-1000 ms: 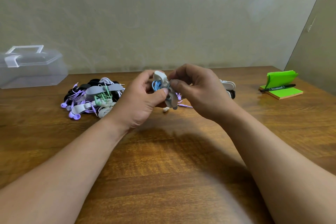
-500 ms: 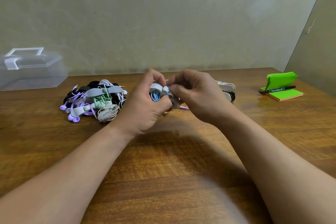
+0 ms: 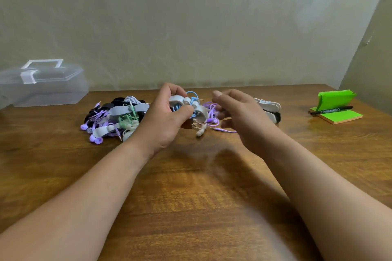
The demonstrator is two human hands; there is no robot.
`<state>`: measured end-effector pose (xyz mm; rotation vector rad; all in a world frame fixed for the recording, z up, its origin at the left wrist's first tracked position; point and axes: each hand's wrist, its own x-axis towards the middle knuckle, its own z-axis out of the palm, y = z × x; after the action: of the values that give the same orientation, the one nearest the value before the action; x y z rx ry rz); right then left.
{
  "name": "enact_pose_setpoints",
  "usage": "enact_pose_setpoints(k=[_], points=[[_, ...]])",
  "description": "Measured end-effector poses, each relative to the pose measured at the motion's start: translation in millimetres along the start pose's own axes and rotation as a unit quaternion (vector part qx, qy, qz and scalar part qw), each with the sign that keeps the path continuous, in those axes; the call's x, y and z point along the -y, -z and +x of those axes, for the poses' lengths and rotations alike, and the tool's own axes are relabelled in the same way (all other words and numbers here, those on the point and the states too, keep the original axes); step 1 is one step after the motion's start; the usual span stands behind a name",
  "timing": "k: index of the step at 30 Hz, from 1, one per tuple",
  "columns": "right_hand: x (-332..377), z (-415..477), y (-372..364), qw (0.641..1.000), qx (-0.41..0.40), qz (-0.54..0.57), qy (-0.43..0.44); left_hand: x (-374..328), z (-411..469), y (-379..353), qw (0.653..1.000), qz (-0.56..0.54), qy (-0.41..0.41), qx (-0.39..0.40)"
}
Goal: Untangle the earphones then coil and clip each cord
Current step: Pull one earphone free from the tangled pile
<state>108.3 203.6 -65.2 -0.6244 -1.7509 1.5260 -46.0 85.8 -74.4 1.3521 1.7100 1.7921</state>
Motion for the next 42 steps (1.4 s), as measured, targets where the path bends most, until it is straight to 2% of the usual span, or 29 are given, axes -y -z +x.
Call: enact_pose_setpoints(k=[2,4,7,9,12,14,19,21,24,26,30,35,37,39,42], points=[[-7.7,-1.5,-1.8,0.993,-0.010,-0.112,0.044,1.3,8.6,18.4,0.997,0.036,0.007,-0.061],[-12.1,-5.3,-4.1,0.978,-0.006,-0.190,0.082,2.6,17.0,42.2,0.984,0.089,-0.005,-0.154],[-13.0,-9.7,-16.4,0.964,0.018,-0.239,0.115,3.3,19.1,86.0,0.940,0.170,-0.017,-0.295],[-14.7,-10.7,-21.7,0.961,0.027,-0.250,0.119,10.4,17.8,102.4,0.917,0.242,0.002,-0.318],[-14.9,-11.7,-27.4,0.959,0.046,-0.254,0.118,25.1,13.1,110.2,0.875,0.387,0.071,-0.281],[-16.4,-10.7,-29.4,0.959,0.047,-0.254,0.119,26.8,11.1,111.2,0.864,0.418,0.096,-0.265],[-15.0,0.1,-25.4,0.963,-0.008,-0.239,0.123,15.8,14.1,104.3,0.845,0.446,0.006,-0.295],[-14.5,6.8,-18.1,0.971,-0.048,-0.210,0.106,11.2,15.9,86.4,0.858,0.426,-0.059,-0.282],[-21.5,17.1,-6.5,0.972,-0.094,-0.203,0.078,8.0,12.4,48.2,0.880,0.403,-0.142,-0.206],[-25.7,21.7,-0.6,0.969,-0.117,-0.207,0.070,13.6,7.7,23.7,0.898,0.392,-0.156,-0.127],[-24.9,26.7,5.7,0.960,-0.165,-0.214,0.069,25.5,1.1,-5.1,0.923,0.368,-0.110,0.029],[-22.6,41.3,13.4,0.953,-0.113,-0.281,0.006,27.9,1.9,-5.7,0.898,0.425,-0.032,0.107],[-18.8,44.6,14.6,0.946,-0.108,-0.304,-0.002,24.8,3.6,1.1,0.897,0.428,-0.036,0.105],[-16.0,43.9,11.9,0.936,-0.105,-0.335,0.009,22.2,7.4,13.9,0.891,0.448,-0.055,0.058],[-11.2,37.7,-0.4,0.916,-0.067,-0.391,0.062,20.8,13.5,34.1,0.873,0.487,-0.034,0.012]])
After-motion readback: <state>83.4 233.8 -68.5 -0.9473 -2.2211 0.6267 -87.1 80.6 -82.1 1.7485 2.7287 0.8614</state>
